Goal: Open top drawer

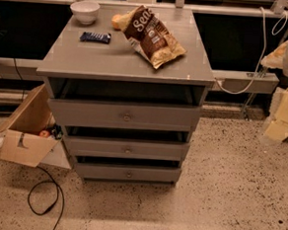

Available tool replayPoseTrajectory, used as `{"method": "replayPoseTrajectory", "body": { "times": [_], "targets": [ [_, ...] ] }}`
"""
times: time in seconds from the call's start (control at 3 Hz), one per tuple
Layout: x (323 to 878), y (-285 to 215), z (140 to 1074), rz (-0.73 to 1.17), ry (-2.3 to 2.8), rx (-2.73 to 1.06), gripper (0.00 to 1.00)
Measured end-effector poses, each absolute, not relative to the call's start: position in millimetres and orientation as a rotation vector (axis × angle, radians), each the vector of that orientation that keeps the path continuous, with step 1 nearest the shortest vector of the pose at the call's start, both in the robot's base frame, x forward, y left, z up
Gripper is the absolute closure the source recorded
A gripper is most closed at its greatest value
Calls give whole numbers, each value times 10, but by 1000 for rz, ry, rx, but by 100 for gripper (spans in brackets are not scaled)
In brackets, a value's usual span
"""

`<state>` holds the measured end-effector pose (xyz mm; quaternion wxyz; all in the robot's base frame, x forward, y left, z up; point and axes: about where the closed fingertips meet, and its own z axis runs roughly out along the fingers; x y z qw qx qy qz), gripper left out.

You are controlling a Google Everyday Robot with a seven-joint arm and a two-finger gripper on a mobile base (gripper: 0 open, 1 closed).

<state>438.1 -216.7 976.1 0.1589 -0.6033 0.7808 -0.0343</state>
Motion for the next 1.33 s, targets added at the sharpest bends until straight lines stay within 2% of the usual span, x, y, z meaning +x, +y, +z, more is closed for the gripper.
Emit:
{"method": "replayPoseTrajectory", "body": {
  "times": [0.67, 1.33],
  "targets": [
    [4423, -2106, 9474, -39, 2221, -1704, 0],
    [4745, -1352, 7797, 304, 2160, -1672, 0]
  ]
}}
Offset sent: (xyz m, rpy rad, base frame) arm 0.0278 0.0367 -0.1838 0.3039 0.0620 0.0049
